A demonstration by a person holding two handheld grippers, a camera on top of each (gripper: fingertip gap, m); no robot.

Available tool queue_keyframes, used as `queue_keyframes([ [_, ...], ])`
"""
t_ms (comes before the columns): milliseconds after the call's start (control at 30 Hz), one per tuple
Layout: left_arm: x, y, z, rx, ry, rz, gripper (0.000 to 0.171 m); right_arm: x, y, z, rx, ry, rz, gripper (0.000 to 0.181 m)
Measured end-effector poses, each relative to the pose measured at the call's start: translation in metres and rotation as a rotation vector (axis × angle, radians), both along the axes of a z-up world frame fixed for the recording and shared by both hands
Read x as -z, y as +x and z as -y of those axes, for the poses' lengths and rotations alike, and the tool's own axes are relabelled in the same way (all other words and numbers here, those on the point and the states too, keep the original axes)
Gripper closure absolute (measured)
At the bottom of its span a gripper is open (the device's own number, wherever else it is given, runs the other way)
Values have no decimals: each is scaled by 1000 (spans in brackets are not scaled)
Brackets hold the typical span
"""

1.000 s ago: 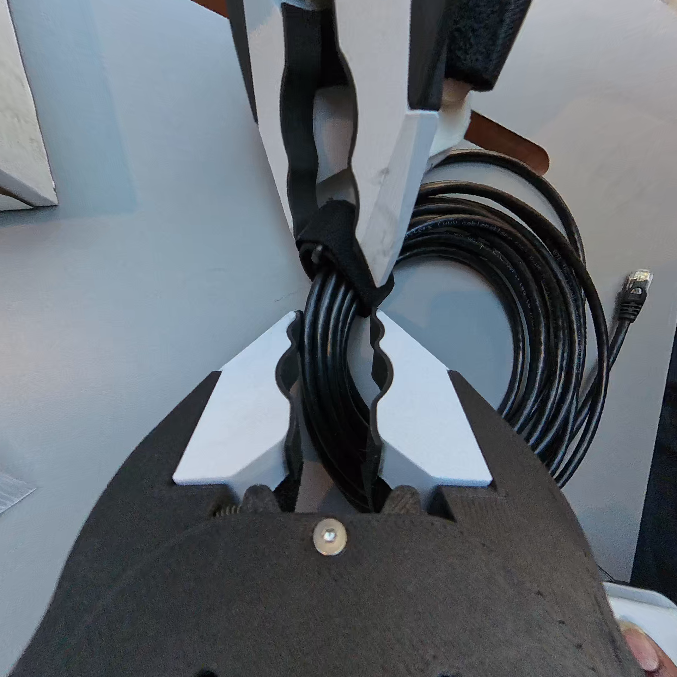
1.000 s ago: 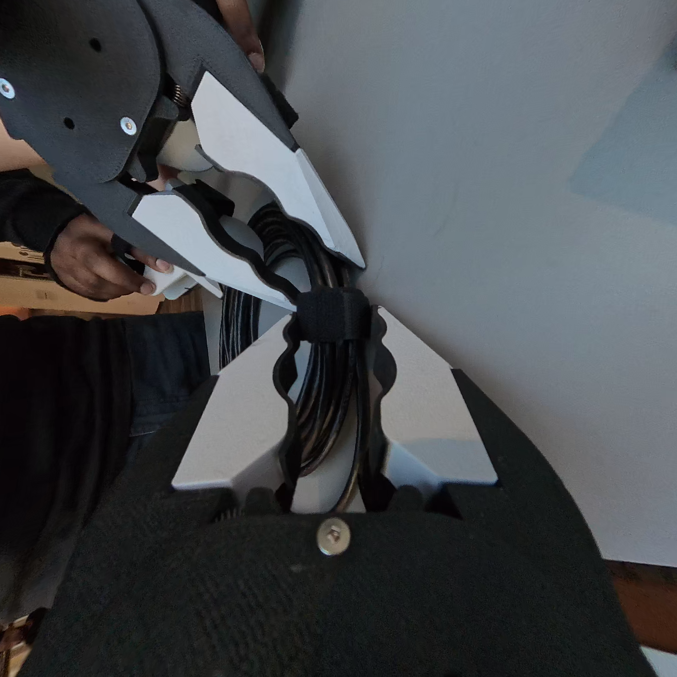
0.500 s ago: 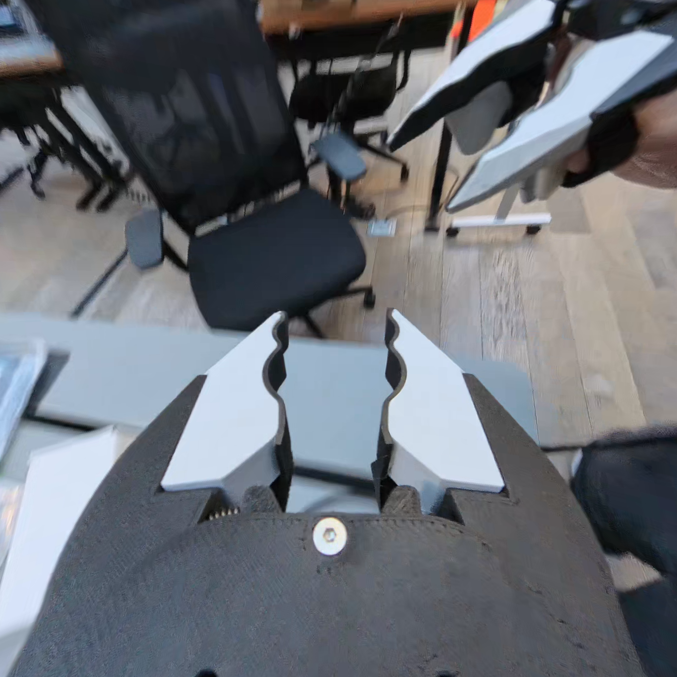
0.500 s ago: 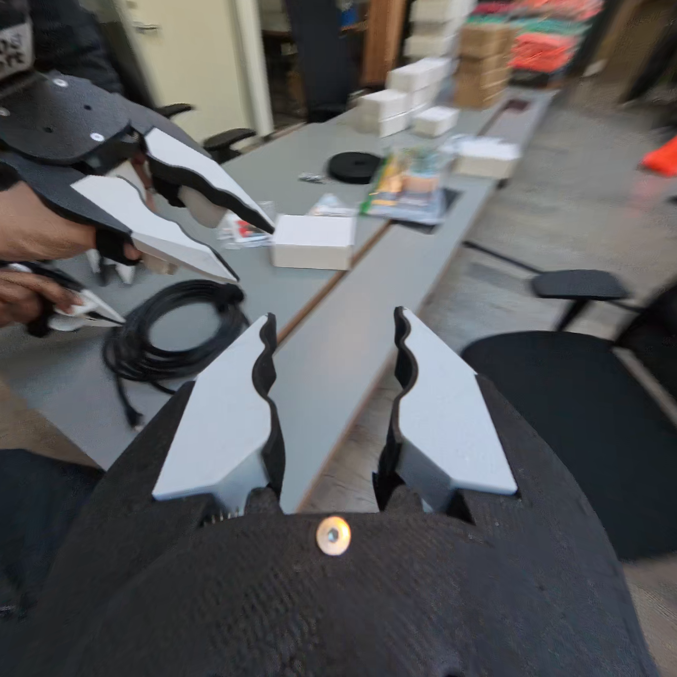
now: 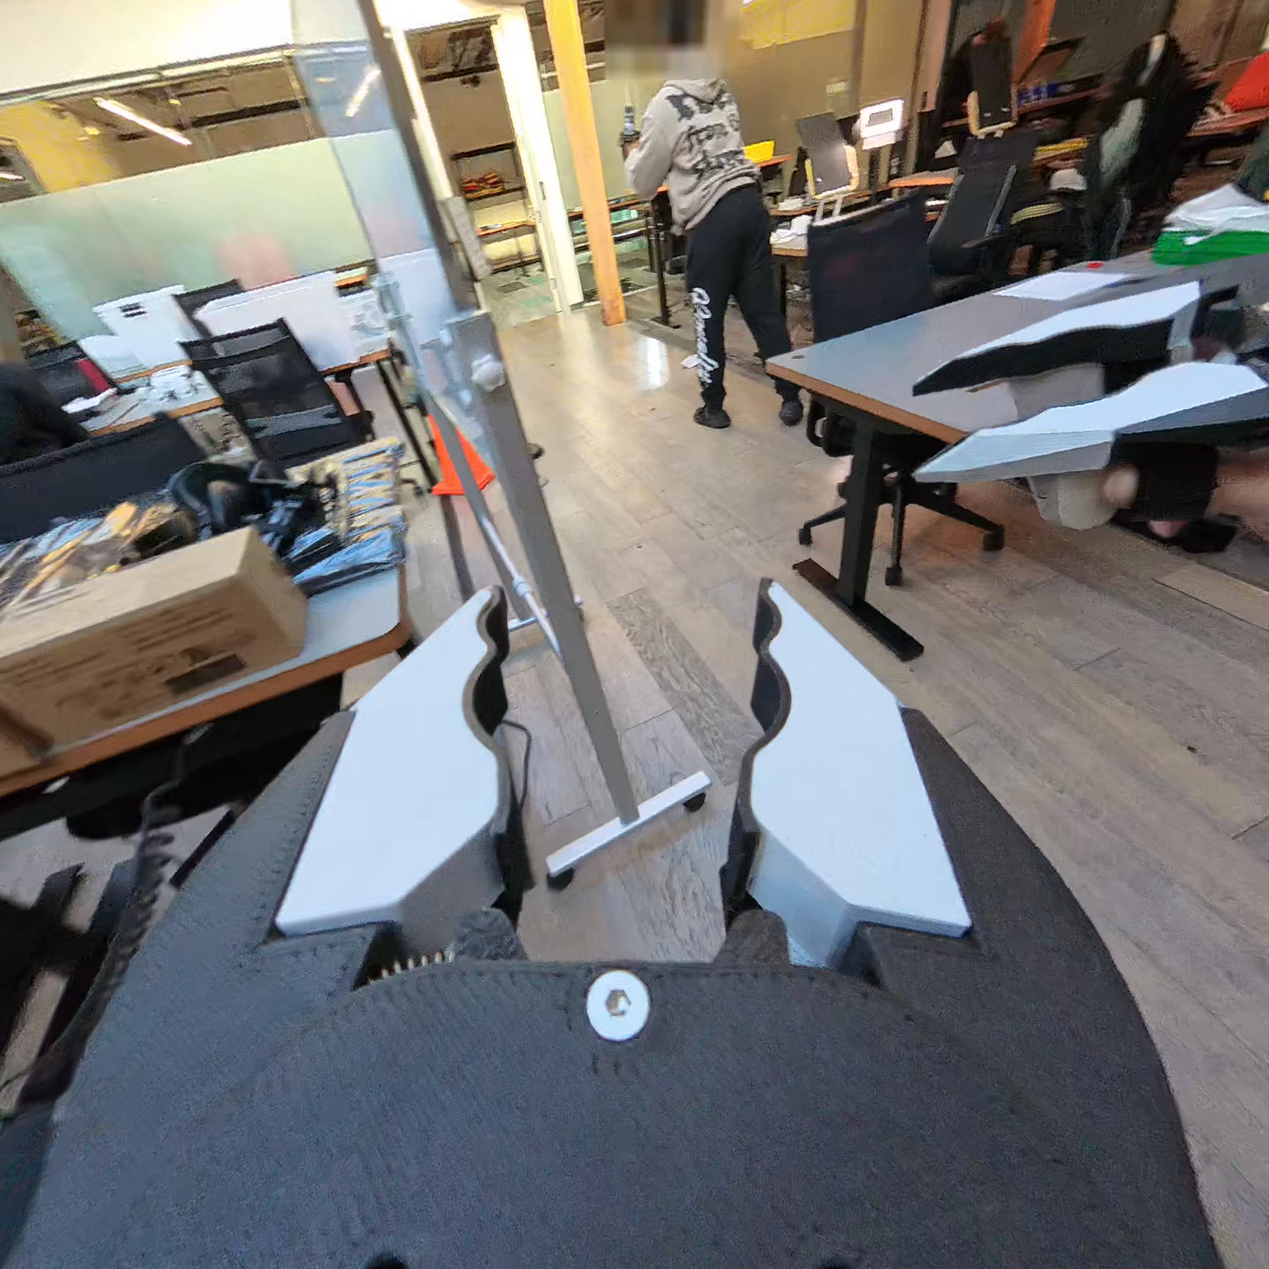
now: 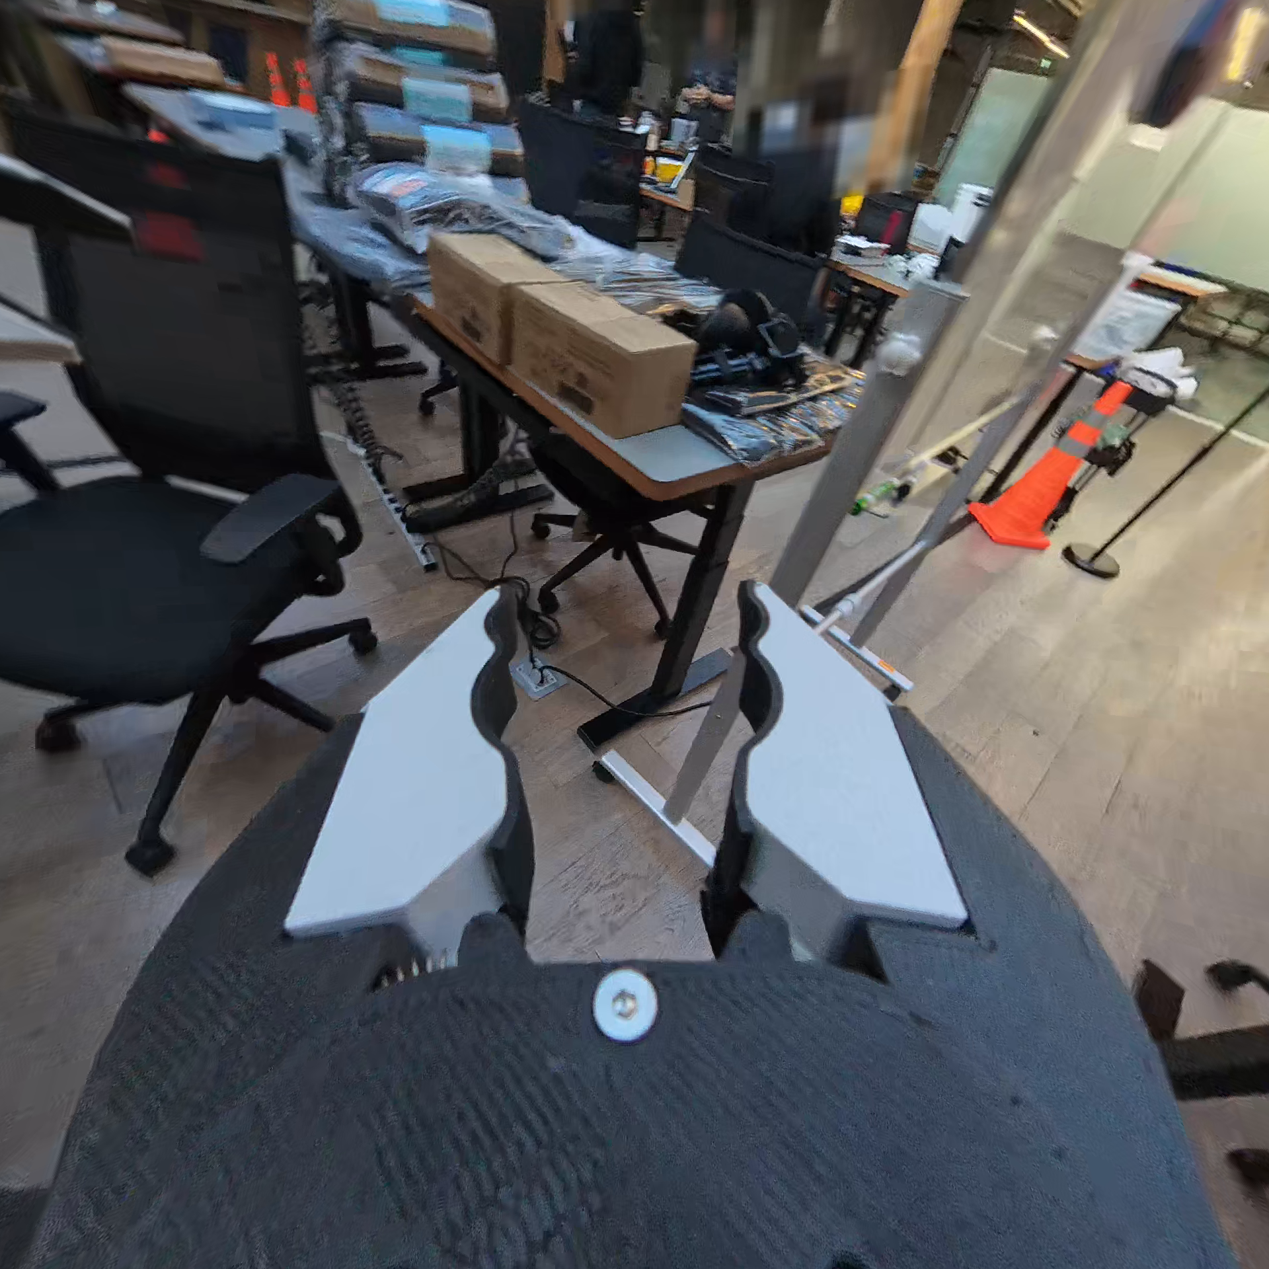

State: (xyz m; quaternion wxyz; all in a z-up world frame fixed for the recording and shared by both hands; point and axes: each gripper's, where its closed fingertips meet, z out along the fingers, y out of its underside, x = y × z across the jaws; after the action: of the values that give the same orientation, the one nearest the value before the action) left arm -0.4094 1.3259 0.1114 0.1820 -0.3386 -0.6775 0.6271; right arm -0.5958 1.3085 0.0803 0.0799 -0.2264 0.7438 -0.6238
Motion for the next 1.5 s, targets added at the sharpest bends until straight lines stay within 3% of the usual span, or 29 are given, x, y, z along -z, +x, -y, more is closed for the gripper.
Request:
queue_keyframes([
  [100, 0, -78, 71, 64, 12, 36, 97, 3, -71, 55, 124, 22, 100, 121],
  [233, -7, -185, 166, 173, 30, 7, 98, 3, -169, 126, 320, 16, 16, 126],
  [333, -12, -271, 228, 240, 71, 66, 96, -1, -230, 171, 400, 60, 29, 125],
  [467, -18, -376, 295, 316, 100, 79, 94, 2, -303, 222, 422, 87, 7, 125],
  [633, -5, -480, 397, 240, 142, 85, 93, 4, -411, 322, 334, 93, -28, 125],
  [733, 16, -530, 470, 110, 200, 144, 103, 0, -477, 395, 302, 100, -90, 127],
  [833, 37, -577, 533, 35, 306, 197, 100, -2, -537, 471, 319, 149, -158, 125],
  [967, 39, -625, 627, -87, 275, 285, 97, -13, -578, 572, 290, 140, -148, 124],
  [1133, 34, -685, 752, -177, 231, 284, 95, -9, -617, 694, 266, 153, -164, 119],
  [1300, 22, -747, 872, -190, 148, 353, 93, -11, -680, 804, 320, 177, -181, 116],
  [1500, 26, -836, 968, -102, 176, 369, 92, 0, -761, 895, 395, 231, -147, 112],
])
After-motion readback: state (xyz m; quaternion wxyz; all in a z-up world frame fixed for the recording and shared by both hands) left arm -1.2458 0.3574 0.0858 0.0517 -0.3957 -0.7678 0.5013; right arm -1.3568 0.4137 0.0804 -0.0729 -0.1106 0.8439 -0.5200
